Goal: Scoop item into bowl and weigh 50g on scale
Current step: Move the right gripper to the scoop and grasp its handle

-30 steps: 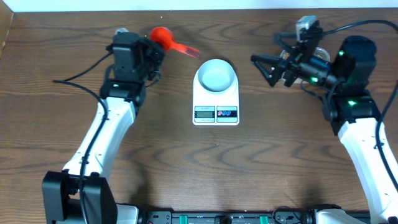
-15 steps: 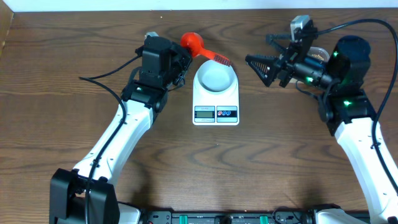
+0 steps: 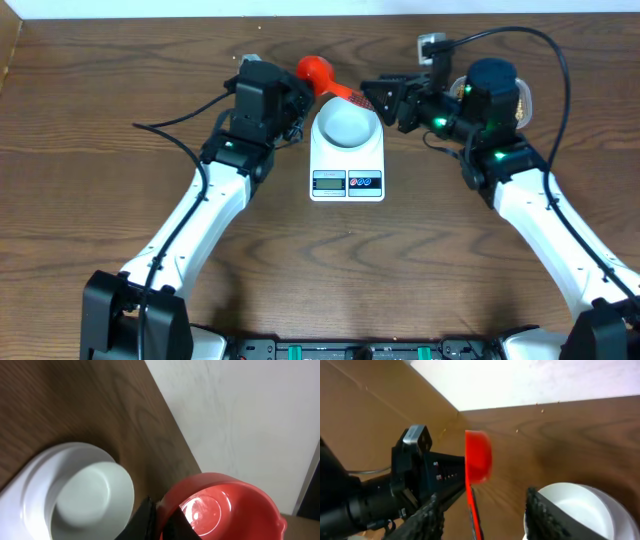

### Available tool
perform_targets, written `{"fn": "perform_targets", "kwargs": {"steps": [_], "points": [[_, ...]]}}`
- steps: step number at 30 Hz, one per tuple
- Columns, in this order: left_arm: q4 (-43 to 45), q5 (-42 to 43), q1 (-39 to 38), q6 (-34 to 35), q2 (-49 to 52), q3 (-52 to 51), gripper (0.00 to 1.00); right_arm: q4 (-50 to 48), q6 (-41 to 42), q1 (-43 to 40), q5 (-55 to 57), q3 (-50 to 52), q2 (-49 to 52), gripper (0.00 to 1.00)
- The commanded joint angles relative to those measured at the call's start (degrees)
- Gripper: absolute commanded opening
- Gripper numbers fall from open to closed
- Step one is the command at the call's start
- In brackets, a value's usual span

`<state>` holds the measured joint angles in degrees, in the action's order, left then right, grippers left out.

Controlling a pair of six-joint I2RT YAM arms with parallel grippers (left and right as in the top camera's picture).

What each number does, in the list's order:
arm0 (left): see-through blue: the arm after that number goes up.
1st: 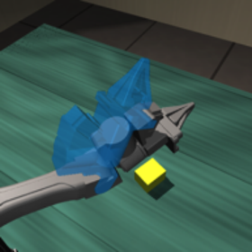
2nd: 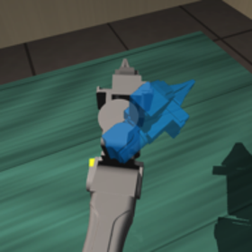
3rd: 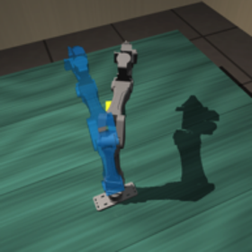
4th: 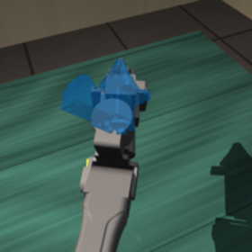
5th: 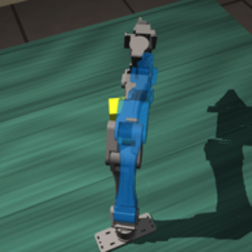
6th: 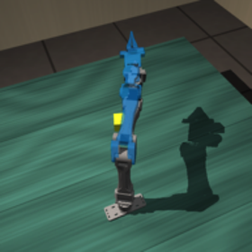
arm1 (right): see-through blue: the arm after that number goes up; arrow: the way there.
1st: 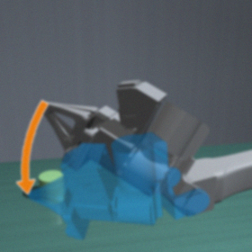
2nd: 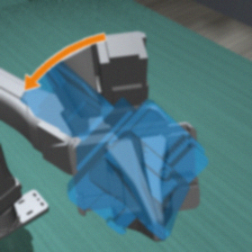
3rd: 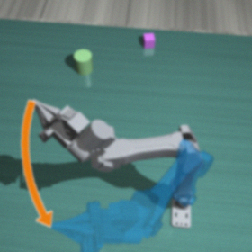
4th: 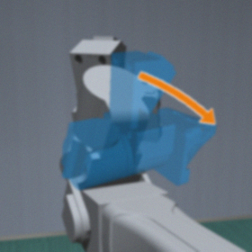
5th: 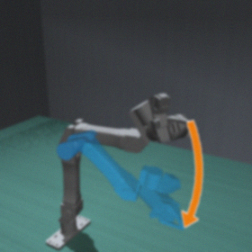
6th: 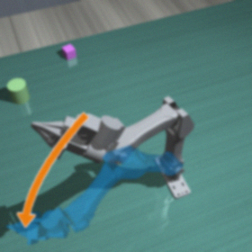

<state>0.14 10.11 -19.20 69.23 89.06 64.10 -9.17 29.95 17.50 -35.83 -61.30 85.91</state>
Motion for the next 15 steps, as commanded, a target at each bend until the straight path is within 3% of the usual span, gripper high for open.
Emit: {"fn": "perform_targets", "kwargs": {"steps": [1,15], "points": [[-0.09,-0.74,-1.60,0.31,-0.72,-0.02,0.07,-0.46,1.31,1.27,1.20,-1.09,0.59,0.46],[-0.07,-0.72,-2.91,0.52,-0.72,-0.02,0.07,4.74,1.33,4.59,6.01,-1.09,0.81,0.30]]}}
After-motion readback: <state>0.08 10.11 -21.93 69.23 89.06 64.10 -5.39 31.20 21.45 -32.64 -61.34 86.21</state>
